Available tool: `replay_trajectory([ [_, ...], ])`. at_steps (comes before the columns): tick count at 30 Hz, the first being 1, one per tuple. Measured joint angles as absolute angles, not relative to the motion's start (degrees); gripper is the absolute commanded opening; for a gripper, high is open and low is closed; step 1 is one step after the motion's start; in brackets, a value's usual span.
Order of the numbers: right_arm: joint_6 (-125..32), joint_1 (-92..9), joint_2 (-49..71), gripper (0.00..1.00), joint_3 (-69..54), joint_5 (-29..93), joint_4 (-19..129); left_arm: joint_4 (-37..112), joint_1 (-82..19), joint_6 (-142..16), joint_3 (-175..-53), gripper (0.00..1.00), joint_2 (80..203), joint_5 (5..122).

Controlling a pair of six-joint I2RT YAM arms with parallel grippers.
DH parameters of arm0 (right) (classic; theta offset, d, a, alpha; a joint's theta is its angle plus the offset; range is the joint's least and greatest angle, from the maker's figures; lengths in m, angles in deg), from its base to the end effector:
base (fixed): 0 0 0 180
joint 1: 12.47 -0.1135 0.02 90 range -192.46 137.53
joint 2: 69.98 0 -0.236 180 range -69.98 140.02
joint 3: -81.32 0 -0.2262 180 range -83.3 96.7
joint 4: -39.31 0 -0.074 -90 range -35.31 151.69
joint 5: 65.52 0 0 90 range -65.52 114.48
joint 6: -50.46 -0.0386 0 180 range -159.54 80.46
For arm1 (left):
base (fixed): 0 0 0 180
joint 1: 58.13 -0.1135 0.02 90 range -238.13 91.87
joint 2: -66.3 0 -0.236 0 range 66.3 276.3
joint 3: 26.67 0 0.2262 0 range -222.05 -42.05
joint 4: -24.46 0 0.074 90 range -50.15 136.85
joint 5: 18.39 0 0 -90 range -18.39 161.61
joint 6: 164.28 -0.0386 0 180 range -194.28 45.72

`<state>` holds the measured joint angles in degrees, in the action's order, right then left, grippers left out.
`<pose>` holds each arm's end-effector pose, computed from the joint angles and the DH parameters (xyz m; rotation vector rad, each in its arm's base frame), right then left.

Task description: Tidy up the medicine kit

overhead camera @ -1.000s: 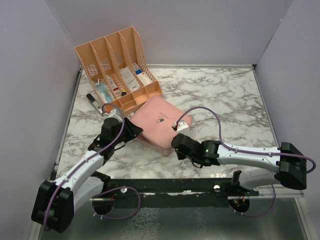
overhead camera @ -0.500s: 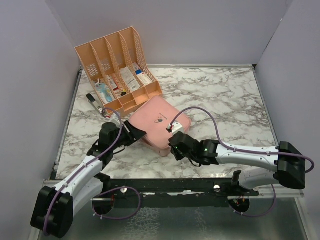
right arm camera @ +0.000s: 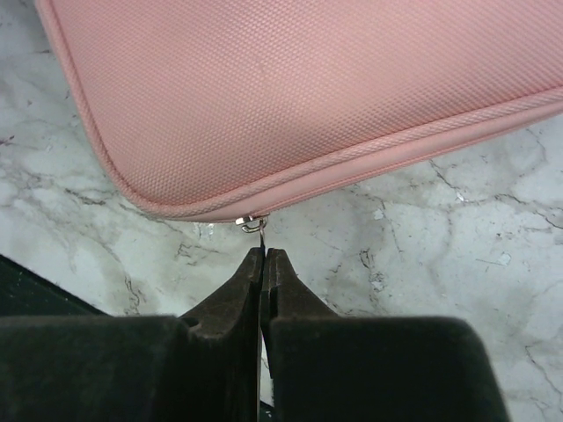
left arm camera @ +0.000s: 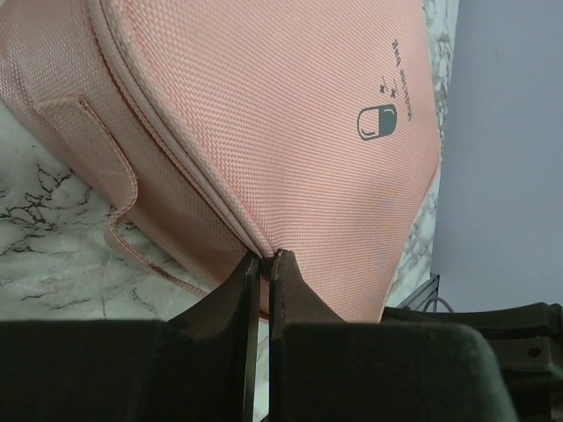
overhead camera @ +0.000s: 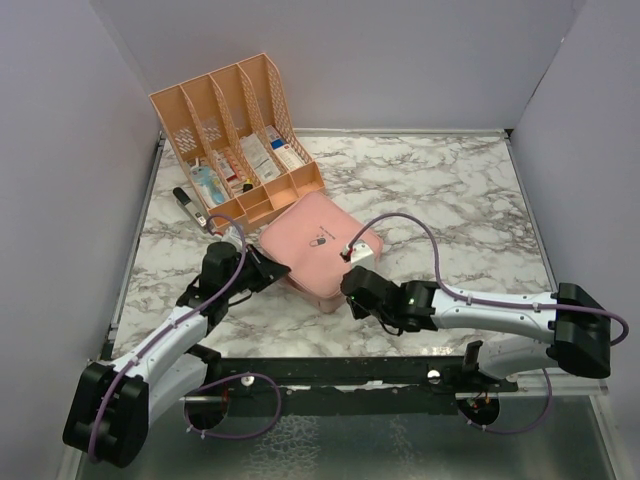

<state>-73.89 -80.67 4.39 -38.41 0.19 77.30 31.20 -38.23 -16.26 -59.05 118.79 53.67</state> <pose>0.1049 0.2196 0.1995 -0.5269 2.3384 0.3187 0.1723 -0.0750 0.1729 -0.5198 2.1621 -1.1270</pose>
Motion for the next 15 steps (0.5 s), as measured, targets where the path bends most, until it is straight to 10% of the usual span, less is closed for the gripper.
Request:
replay_trajectory([
  [15,-74.1,-70.7,3.7,0.01,-38.6,-3.8,78.7,35.6,-38.1,-19.1,-60.1,0.00,116.9,53.9],
])
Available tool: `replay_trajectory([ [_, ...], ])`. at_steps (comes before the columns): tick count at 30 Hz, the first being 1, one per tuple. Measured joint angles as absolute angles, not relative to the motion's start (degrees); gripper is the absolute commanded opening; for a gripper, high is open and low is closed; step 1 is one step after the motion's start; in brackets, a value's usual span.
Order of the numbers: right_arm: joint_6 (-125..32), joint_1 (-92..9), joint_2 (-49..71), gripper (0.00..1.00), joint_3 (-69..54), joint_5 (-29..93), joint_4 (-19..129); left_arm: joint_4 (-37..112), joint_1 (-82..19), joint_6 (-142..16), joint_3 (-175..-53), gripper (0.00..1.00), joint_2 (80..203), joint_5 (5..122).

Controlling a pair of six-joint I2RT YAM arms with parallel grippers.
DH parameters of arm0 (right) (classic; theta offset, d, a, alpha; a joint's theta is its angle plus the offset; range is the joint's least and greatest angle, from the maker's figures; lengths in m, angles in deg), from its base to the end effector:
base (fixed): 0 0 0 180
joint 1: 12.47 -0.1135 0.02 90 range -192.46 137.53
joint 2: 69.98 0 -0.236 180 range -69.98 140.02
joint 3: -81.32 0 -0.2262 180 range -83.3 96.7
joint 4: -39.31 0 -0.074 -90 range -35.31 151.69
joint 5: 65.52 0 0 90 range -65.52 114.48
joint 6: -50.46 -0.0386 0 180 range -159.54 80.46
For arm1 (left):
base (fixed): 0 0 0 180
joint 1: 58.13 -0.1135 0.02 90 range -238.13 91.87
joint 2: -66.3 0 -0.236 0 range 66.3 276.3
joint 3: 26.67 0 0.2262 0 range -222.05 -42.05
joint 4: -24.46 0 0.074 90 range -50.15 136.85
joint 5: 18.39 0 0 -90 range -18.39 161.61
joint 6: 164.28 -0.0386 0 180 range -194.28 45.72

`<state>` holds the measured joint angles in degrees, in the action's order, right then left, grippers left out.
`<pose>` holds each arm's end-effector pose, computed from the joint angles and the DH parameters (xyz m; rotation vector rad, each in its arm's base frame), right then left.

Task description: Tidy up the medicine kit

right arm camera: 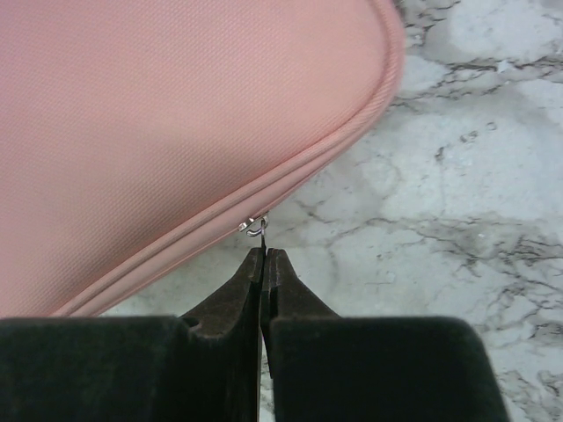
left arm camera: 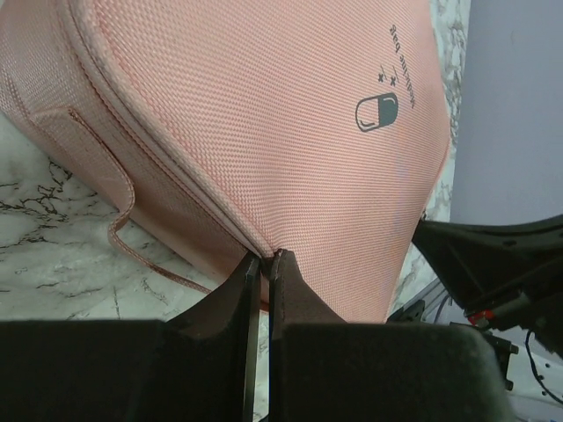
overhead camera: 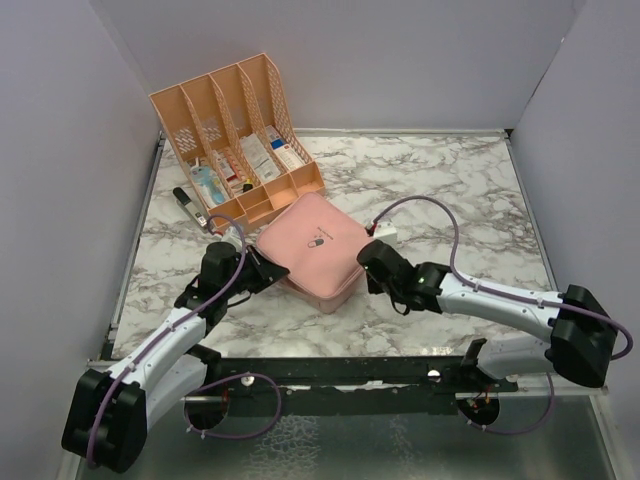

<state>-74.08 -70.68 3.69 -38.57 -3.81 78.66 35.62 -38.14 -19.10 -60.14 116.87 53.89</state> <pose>0.1413 0.1932 0.2008 -0.2871 2.3378 0.1619 0.1688 -0.0739 0.1768 -0.4756 2.1864 -1.0875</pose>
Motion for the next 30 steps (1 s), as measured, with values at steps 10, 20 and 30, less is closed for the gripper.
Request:
replay_trajectory([
  [10,-68.2,-59.7,3.5,0.01,-38.8,0.8,75.2,36.1,-38.1,-20.4,-60.4,0.00,116.7,53.9],
  [20,-64.2,-52.2,6.9,0.01,-38.3,6.2,70.0,37.8,-38.2,-21.9,-61.3,0.00,116.8,53.8],
  [30,-62.6,-48.1,12.8,0.01,-32.4,11.6,69.1,41.8,-38.4,-26.2,-64.4,0.00,118.4,51.7],
])
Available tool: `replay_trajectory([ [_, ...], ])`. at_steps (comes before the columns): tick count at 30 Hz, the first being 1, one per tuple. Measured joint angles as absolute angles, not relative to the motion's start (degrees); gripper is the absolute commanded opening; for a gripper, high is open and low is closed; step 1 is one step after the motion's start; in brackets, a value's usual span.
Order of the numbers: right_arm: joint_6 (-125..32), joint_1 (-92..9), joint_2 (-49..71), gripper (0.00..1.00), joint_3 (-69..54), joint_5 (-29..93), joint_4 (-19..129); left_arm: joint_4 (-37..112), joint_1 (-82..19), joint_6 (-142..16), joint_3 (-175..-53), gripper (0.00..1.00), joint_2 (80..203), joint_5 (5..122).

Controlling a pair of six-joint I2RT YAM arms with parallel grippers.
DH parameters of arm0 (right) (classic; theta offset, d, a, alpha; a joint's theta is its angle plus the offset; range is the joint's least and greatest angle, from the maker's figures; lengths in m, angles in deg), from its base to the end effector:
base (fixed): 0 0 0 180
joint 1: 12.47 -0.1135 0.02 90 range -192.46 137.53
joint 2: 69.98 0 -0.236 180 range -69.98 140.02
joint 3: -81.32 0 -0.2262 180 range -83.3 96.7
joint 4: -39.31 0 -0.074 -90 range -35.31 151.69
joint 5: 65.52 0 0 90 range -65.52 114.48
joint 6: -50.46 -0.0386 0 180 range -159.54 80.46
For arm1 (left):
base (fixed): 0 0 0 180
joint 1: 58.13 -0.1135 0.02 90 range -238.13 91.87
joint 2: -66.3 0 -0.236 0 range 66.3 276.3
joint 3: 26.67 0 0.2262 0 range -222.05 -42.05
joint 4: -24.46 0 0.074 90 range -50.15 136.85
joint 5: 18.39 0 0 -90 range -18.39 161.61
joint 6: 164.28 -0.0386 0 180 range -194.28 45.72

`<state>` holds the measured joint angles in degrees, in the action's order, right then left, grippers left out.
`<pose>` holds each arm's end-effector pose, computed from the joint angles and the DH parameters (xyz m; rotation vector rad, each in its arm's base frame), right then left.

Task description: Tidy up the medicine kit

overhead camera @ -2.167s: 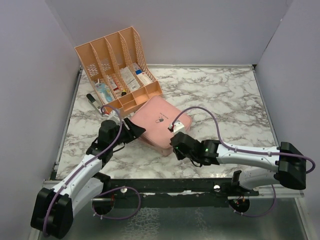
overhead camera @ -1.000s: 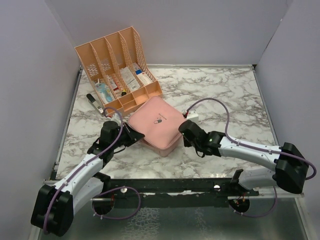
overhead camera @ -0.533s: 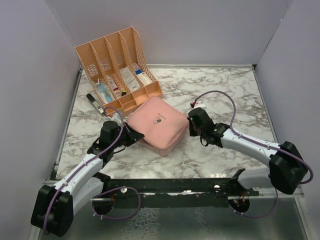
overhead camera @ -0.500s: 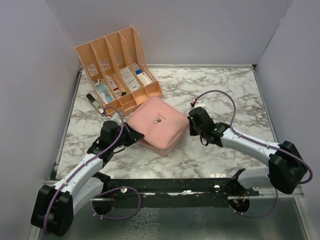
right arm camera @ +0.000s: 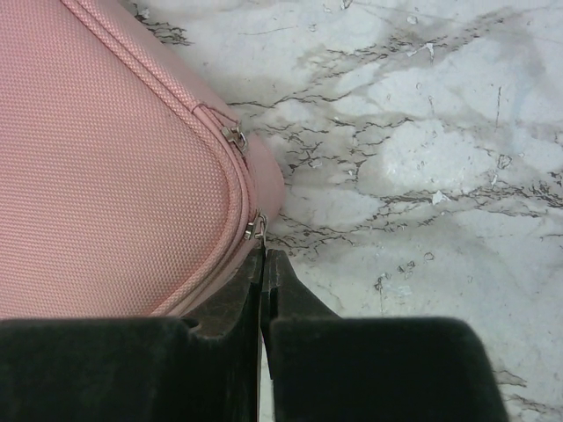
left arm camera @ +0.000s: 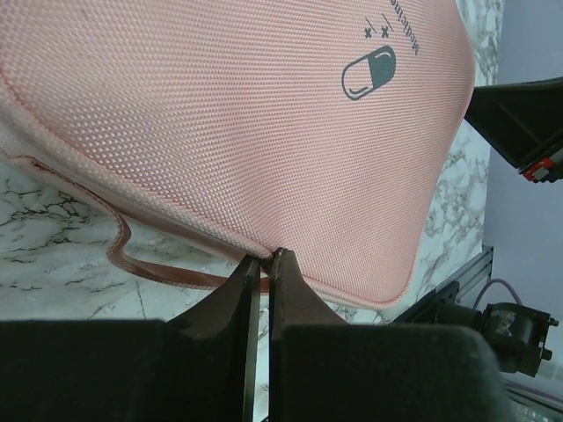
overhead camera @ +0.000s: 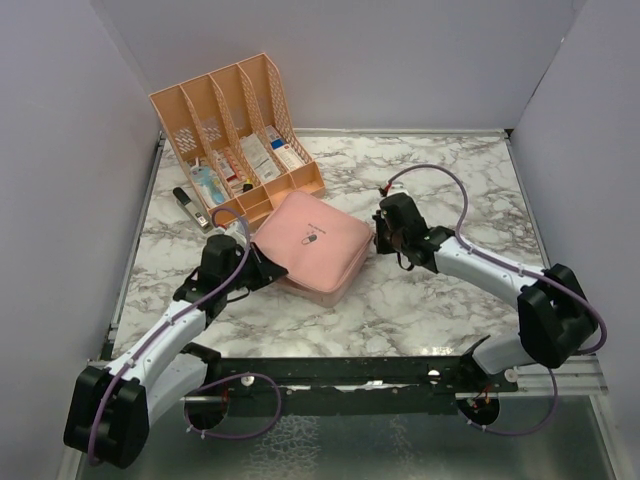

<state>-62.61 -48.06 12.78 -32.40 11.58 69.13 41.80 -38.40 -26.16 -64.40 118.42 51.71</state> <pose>0.2362 0.1584 0.2027 -0.1511 2.3599 0.2312 0.1725 -0.0758 0.1856 -0.3412 2.2534 -1.0358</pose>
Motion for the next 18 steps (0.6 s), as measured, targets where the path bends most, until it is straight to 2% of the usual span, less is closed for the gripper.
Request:
replay_trajectory([
  [3,-62.3,-47.8,13.4,0.01,-31.5,12.3,69.7,42.3,-38.6,-26.7,-64.7,0.00,118.6,51.2],
  [6,-62.2,-47.5,14.1,0.14,-30.2,12.9,71.1,43.0,-38.6,-27.2,-65.1,0.02,118.7,51.0],
  [9,-62.2,-46.8,14.4,0.34,-28.5,13.2,72.5,43.9,-38.6,-27.6,-65.6,0.21,118.8,50.7],
  [11,-62.7,-46.1,13.9,0.42,-27.2,13.2,73.3,44.6,-38.8,-28.3,-66.4,0.35,119.2,50.7],
  [14,-64.2,-45.7,11.7,0.48,-27.4,13.3,75.0,45.3,-38.8,-29.4,-68.0,0.55,120.1,50.1],
  [18,-66.6,-45.7,6.6,0.51,-29.3,15.8,76.4,46.9,-38.8,-31.3,-71.1,0.68,121.2,50.2],
])
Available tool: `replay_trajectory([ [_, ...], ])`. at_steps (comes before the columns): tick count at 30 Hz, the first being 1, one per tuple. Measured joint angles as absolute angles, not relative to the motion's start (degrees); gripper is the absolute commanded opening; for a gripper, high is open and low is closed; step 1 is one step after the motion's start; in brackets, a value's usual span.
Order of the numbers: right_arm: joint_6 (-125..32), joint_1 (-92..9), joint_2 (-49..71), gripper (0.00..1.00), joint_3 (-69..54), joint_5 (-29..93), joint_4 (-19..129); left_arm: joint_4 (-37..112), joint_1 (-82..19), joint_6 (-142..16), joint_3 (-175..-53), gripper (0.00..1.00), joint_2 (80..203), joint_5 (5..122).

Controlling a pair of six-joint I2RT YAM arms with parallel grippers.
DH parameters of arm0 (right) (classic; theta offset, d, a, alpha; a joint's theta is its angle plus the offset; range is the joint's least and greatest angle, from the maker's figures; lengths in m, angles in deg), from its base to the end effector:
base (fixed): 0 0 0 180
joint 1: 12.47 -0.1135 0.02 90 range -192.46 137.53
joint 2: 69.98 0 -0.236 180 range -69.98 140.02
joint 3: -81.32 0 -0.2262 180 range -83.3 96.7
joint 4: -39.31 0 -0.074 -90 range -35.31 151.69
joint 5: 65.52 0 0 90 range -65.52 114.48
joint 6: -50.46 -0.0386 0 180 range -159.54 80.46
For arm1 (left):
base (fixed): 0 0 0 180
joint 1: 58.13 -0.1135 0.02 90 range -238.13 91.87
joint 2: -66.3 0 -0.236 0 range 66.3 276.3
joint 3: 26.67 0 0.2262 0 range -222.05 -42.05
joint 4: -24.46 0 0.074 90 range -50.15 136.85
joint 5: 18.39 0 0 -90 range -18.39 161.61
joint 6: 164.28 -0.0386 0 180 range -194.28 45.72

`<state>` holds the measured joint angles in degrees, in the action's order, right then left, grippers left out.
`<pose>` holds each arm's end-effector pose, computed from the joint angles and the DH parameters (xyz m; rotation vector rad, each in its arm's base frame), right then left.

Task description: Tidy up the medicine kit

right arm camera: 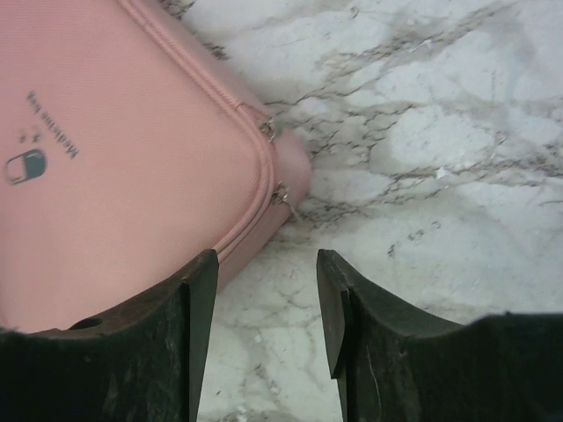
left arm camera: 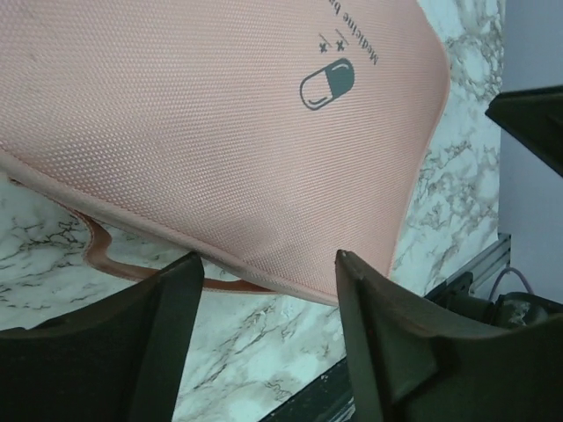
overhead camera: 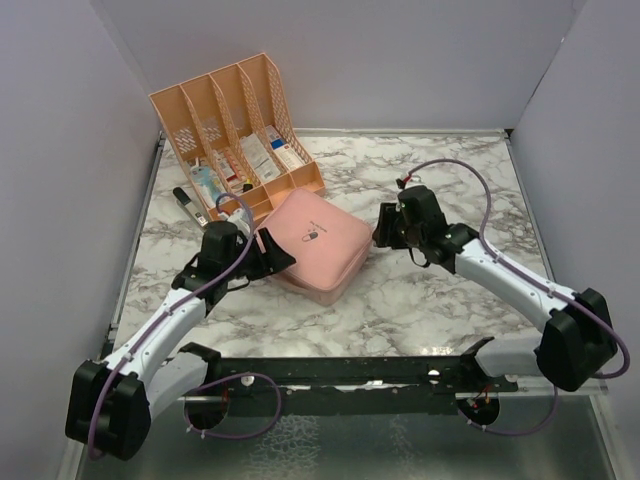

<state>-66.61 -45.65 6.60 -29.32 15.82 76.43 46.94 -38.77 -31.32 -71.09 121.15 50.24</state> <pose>0.2290 0.1428 0.2362 -0.0506 2.3591 0.3438 0.1830 -0.0792 0.2058 -0.2363 2.2712 -1.0061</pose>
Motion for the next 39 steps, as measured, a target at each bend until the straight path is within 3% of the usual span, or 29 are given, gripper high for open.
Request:
replay_trajectory([
  [10,-77.7,-45.7,0.9,0.53,-37.1,33.1,72.4,52.1,-38.8,-37.7,-80.4,0.88,120.9,59.6],
  [24,-87.3,-45.7,7.1,0.49,-41.3,42.2,62.8,54.8,-38.8,-38.6,-80.9,0.90,119.7,62.9],
  [26,-87.8,-45.7,8.1,0.44,-41.8,42.6,61.7,54.9,-38.8,-38.6,-80.9,0.90,119.6,63.0],
  [29,-88.1,-45.7,9.3,0.18,-42.0,42.8,60.8,55.0,-38.8,-38.7,-80.9,0.90,119.3,63.1],
  [31,-88.2,-45.7,9.5,0.07,-41.9,42.7,60.6,55.0,-38.8,-38.7,-80.9,0.90,118.9,63.1],
  [39,-82.4,-46.0,8.9,0.01,-38.0,34.5,67.2,55.3,-38.8,-38.3,-80.3,0.90,118.0,64.4],
])
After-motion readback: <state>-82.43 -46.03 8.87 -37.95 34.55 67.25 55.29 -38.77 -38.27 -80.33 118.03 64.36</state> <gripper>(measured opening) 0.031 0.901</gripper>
